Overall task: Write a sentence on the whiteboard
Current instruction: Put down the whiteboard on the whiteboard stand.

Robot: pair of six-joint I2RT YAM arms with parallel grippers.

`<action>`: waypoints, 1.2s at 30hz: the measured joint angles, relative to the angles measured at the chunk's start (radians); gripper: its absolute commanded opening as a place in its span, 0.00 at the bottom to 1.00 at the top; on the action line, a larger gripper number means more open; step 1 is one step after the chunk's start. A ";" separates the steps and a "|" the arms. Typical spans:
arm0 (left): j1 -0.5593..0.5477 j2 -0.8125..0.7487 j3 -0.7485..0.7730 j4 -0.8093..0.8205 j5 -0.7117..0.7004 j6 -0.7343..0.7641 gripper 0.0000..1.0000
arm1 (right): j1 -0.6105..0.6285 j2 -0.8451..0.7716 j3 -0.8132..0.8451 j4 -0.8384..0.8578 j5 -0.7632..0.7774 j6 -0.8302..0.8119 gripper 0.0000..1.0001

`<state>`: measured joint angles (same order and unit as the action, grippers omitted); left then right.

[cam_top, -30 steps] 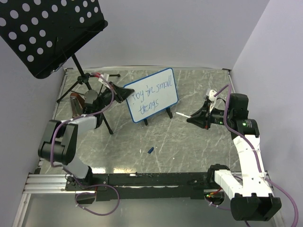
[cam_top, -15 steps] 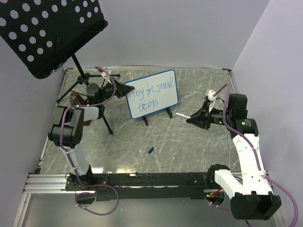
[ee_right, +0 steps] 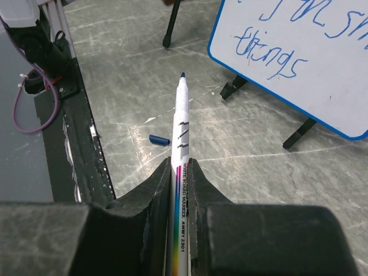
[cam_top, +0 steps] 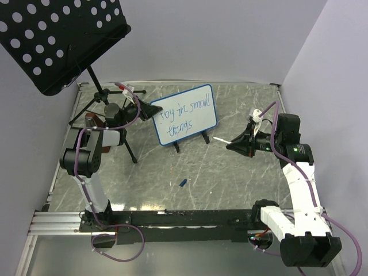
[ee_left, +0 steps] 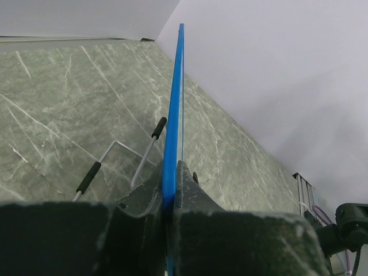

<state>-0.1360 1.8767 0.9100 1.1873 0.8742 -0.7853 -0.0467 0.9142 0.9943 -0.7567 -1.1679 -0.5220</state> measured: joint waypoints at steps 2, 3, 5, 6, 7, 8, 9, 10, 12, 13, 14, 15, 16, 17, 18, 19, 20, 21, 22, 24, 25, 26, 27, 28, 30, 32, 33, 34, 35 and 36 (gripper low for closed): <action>0.004 0.000 0.000 -0.008 0.005 0.006 0.03 | 0.000 0.000 0.000 0.000 0.000 0.000 0.00; 0.005 0.000 0.000 -0.015 0.007 0.010 0.04 | 0.000 0.000 0.000 0.000 0.000 0.000 0.00; 0.010 0.000 0.005 -0.040 0.013 0.018 0.04 | 0.000 0.000 0.000 -0.001 0.000 0.000 0.00; 0.013 0.000 0.012 -0.058 0.017 0.024 0.04 | 0.000 0.000 0.000 -0.002 0.000 -0.001 0.00; 0.015 0.000 0.018 -0.074 0.023 0.029 0.04 | 0.000 0.000 0.000 -0.003 0.000 -0.001 0.00; 0.016 0.000 0.021 -0.083 0.027 0.032 0.04 | 0.000 0.000 0.000 -0.004 0.000 -0.001 0.00; 0.017 0.000 0.024 -0.087 0.034 0.033 0.04 | 0.000 0.000 0.000 -0.006 0.000 -0.002 0.00; 0.018 0.000 0.024 -0.086 0.041 0.034 0.04 | 0.000 0.000 0.000 -0.006 0.000 -0.003 0.00; 0.021 0.003 0.030 -0.080 0.058 0.031 0.02 | 0.000 0.000 0.000 -0.007 -0.001 -0.003 0.00; 0.023 0.010 0.033 -0.066 0.070 0.025 0.02 | 0.000 0.000 0.000 -0.007 -0.001 -0.004 0.00; 0.026 0.021 0.034 -0.046 0.080 0.015 0.02 | 0.000 0.000 0.000 -0.008 -0.001 -0.004 0.00; 0.030 0.033 0.034 -0.025 0.088 0.003 0.02 | 0.000 0.000 0.000 -0.008 -0.001 -0.004 0.00; 0.035 0.047 0.033 0.002 0.094 -0.015 0.01 | 0.000 -0.001 0.000 -0.008 -0.001 -0.004 0.00; 0.040 0.060 0.031 0.025 0.098 -0.035 0.01 | 0.000 -0.001 0.000 -0.008 -0.001 -0.004 0.00; 0.043 0.068 0.029 0.039 0.099 -0.049 0.01 | 0.000 -0.001 0.000 -0.008 -0.001 -0.004 0.00; 0.047 0.080 0.027 0.064 0.101 -0.073 0.02 | 0.000 -0.001 0.000 -0.009 -0.001 -0.004 0.00; 0.048 0.086 0.026 0.077 0.103 -0.087 0.01 | 0.000 -0.001 0.000 -0.010 -0.001 -0.004 0.00; 0.050 0.093 0.026 0.087 0.107 -0.103 0.01 | 0.000 -0.001 0.000 -0.011 -0.001 -0.005 0.00; 0.051 0.098 0.026 0.093 0.110 -0.123 0.02 | 0.000 -0.001 0.000 -0.011 -0.001 -0.007 0.00; 0.053 0.103 0.026 0.095 0.110 -0.159 0.01 | 0.000 -0.001 0.000 -0.013 -0.001 -0.008 0.00; 0.054 0.104 0.026 0.095 0.109 -0.175 0.01 | 0.000 -0.001 0.000 -0.014 -0.001 -0.008 0.00; 0.054 0.104 0.026 0.093 0.113 -0.187 0.01 | 0.000 -0.001 0.000 -0.014 -0.001 -0.008 0.00; 0.054 0.104 0.026 0.090 0.119 -0.200 0.01 | 0.000 -0.001 0.000 -0.014 -0.001 -0.008 0.00; 0.054 0.104 0.026 0.088 0.128 -0.208 0.01 | 0.000 -0.001 0.000 -0.014 -0.001 -0.008 0.00; 0.052 0.104 0.026 0.082 0.156 -0.227 0.01 | 0.000 -0.001 0.000 -0.014 -0.001 -0.008 0.00; 0.049 0.104 0.026 0.080 0.177 -0.238 0.01 | 0.000 -0.001 0.000 -0.014 -0.001 -0.008 0.00; 0.048 0.104 0.026 0.080 0.184 -0.244 0.01 | 0.000 -0.001 0.000 -0.014 0.000 -0.008 0.00; 0.047 0.104 0.026 0.080 0.188 -0.248 0.02 | 0.000 -0.001 0.000 -0.014 0.000 -0.008 0.00; 0.047 0.104 0.026 0.080 0.193 -0.249 0.01 | 0.000 -0.001 0.000 -0.014 0.000 -0.008 0.00; 0.047 0.104 0.026 0.080 0.197 -0.247 0.02 | 0.000 -0.001 0.000 -0.014 0.000 -0.008 0.00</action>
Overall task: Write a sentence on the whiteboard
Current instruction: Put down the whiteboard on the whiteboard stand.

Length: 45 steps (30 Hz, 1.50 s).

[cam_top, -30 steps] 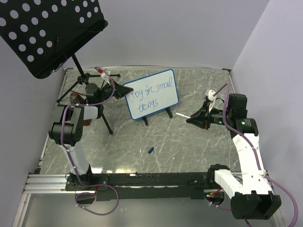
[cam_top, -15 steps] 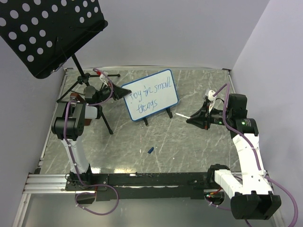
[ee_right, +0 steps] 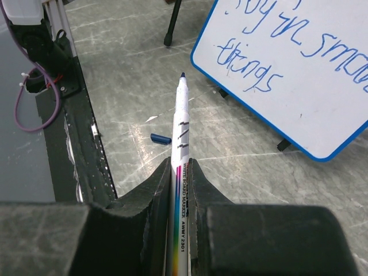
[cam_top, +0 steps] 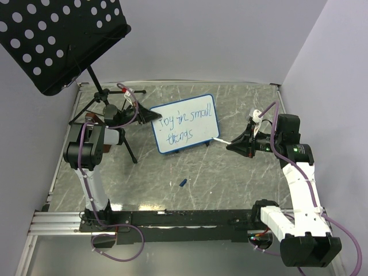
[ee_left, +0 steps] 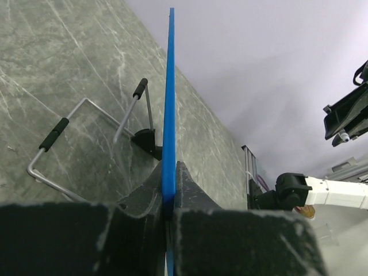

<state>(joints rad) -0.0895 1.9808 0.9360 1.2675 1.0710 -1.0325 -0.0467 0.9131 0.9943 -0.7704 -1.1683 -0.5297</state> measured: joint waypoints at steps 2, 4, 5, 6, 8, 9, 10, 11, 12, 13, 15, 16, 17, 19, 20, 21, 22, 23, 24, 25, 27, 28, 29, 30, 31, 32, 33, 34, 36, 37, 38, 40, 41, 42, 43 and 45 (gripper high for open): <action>0.000 0.000 0.000 0.000 0.005 0.011 0.01 | 0.000 0.000 0.000 0.000 0.000 0.000 0.00; 0.000 0.000 0.000 0.000 0.004 0.030 0.02 | 0.000 0.000 0.000 0.000 0.000 0.000 0.00; 0.000 0.000 0.001 0.000 0.005 0.036 0.02 | 0.000 0.000 0.000 0.000 0.000 0.000 0.00; 0.000 0.000 0.003 0.000 0.005 0.034 0.02 | 0.000 0.000 0.000 0.000 0.000 0.000 0.00; 0.000 0.000 0.011 -0.001 0.005 0.023 0.02 | 0.000 0.000 0.000 0.000 0.000 0.000 0.00; 0.000 0.000 0.017 -0.001 0.005 0.016 0.02 | 0.000 0.000 0.000 0.000 0.000 0.000 0.00; 0.000 0.000 0.021 0.000 0.005 0.011 0.02 | 0.000 0.000 0.000 0.000 0.001 0.000 0.00; 0.000 0.000 0.029 0.000 0.005 0.002 0.01 | 0.000 0.000 0.000 0.000 0.000 0.000 0.00; 0.000 0.000 0.036 0.000 0.005 -0.002 0.01 | 0.000 0.001 0.000 0.000 0.000 0.000 0.00; 0.000 0.000 0.047 0.000 0.005 -0.002 0.02 | 0.000 0.001 0.000 0.000 0.000 0.000 0.00; 0.000 0.000 0.066 0.000 0.005 0.000 0.01 | 0.000 0.001 0.000 0.000 0.001 0.000 0.00; 0.000 0.000 0.080 0.000 0.005 0.007 0.02 | 0.000 0.001 0.000 0.000 0.001 0.000 0.00; 0.000 0.000 0.089 0.000 0.005 0.018 0.01 | 0.000 0.001 0.000 0.000 0.001 0.000 0.00; 0.000 0.000 0.103 0.000 0.006 0.036 0.01 | 0.000 0.002 0.000 0.000 0.001 0.000 0.00; 0.000 0.000 0.105 0.001 0.007 0.049 0.02 | 0.000 0.002 0.000 0.000 0.001 0.000 0.00; 0.000 0.000 0.106 0.000 0.010 0.061 0.02 | 0.000 0.002 0.000 0.000 0.001 0.000 0.00; 0.000 0.001 0.106 -0.002 0.014 0.075 0.02 | 0.000 0.001 0.000 0.000 0.001 0.000 0.00; 0.000 0.003 0.106 -0.013 0.018 0.094 0.01 | 0.000 0.002 0.000 0.000 0.001 0.000 0.00; 0.000 0.006 0.106 -0.021 0.022 0.107 0.01 | 0.000 0.002 0.000 0.000 0.001 0.000 0.00; 0.000 0.010 0.106 -0.032 0.026 0.126 0.01 | 0.000 0.002 0.000 0.000 0.001 0.000 0.00; -0.003 0.014 0.106 -0.043 0.034 0.150 0.02 | 0.000 0.002 0.000 0.000 0.002 0.000 0.00; -0.006 0.018 0.106 -0.045 0.037 0.154 0.02 | 0.000 0.002 0.000 0.000 0.002 0.000 0.00; -0.009 0.023 0.106 -0.041 0.042 0.156 0.01 | 0.000 0.003 0.000 0.000 0.002 0.000 0.00; -0.013 0.029 0.106 -0.036 0.048 0.156 0.02 | 0.000 0.003 0.000 0.000 0.002 0.000 0.00; -0.017 0.037 0.107 -0.036 0.055 0.156 0.01 | 0.000 0.004 0.000 0.000 0.002 0.000 0.00; -0.021 0.043 0.108 -0.039 0.061 0.160 0.02 | 0.000 0.005 0.000 0.000 0.002 0.000 0.00; -0.025 0.050 0.108 -0.044 0.062 0.165 0.02 | 0.000 0.006 0.000 0.000 0.002 -0.001 0.00; -0.027 0.055 0.108 -0.048 0.060 0.172 0.02 | 0.000 0.006 0.000 0.000 0.002 -0.001 0.00; -0.028 0.057 0.109 -0.067 0.054 0.193 0.06 | 0.000 0.007 0.000 0.000 0.003 -0.002 0.00; -0.028 0.057 0.109 -0.080 0.051 0.209 0.08 | 0.000 0.007 0.000 0.000 0.003 -0.002 0.00; -0.028 0.056 0.109 -0.094 0.047 0.223 0.13 | 0.000 0.007 0.000 0.000 0.004 -0.003 0.00; -0.029 0.051 0.109 -0.137 0.038 0.258 0.18 | 0.000 0.007 0.000 0.000 0.004 -0.003 0.00; -0.029 0.048 0.109 -0.153 0.032 0.275 0.24 | 0.000 0.007 0.000 0.000 0.004 -0.003 0.00; -0.029 0.045 0.108 -0.177 0.024 0.299 0.27 | 0.000 0.007 0.000 0.000 0.004 -0.003 0.00; -0.028 0.044 0.107 -0.189 0.020 0.320 0.28 | 0.000 0.007 0.000 0.000 0.004 -0.003 0.00; -0.029 0.039 0.099 -0.219 0.007 0.359 0.34 | 0.000 0.007 0.000 0.000 0.004 -0.003 0.00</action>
<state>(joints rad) -0.1181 2.0197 1.0351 1.0489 1.0782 -0.6731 -0.0467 0.9199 0.9943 -0.7704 -1.1641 -0.5327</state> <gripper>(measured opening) 0.269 0.187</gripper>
